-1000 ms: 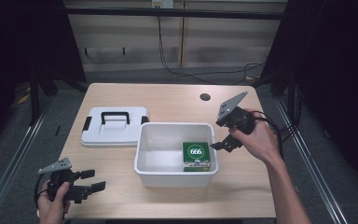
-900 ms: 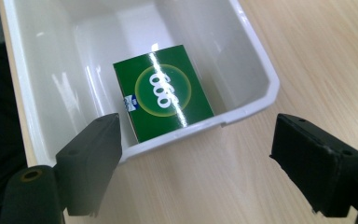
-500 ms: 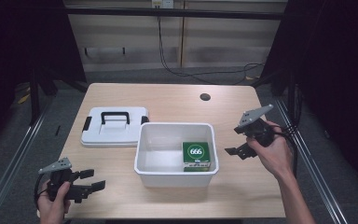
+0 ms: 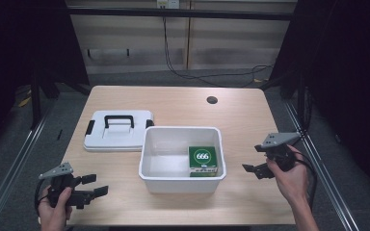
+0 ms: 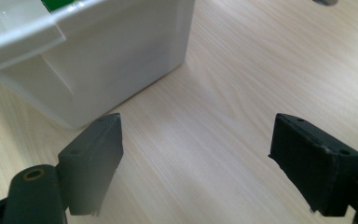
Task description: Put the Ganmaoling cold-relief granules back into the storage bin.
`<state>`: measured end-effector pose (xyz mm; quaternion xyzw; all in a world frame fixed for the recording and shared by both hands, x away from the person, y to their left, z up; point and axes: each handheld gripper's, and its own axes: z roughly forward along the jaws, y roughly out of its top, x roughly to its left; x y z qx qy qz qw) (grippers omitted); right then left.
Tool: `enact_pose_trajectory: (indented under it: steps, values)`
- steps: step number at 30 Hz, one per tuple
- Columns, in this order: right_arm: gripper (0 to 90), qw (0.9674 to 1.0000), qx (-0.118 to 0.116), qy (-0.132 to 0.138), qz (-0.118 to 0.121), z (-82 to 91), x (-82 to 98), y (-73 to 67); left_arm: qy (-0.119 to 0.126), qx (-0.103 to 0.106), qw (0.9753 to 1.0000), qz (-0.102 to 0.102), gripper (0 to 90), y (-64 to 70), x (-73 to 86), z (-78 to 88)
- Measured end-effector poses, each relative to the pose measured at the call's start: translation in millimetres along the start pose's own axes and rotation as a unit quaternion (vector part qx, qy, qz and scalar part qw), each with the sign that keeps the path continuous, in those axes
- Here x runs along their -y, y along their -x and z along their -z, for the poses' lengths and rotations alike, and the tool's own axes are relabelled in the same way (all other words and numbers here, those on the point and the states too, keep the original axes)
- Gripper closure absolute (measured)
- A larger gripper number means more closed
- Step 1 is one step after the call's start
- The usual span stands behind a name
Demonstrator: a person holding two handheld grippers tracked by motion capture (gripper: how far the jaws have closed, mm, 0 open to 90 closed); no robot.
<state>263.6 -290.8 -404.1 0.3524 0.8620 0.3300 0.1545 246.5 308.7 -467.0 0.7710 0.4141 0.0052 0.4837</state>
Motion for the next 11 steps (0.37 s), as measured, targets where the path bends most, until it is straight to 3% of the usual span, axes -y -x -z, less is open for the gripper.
enact_pose_trajectory:
  steps: [4,11]
  values:
    - [16.6,0.9995,-0.014,0.006,-0.028,-4.6,20.7,3.2,0.0,-0.001,1.0,0.001,16.1,0.3,0.1,0.4]
    - [15.5,0.9975,-0.005,0.027,-0.065,-9.2,49.3,5.3,0.004,0.001,1.0,0.0,16.1,-0.1,0.0,2.7]
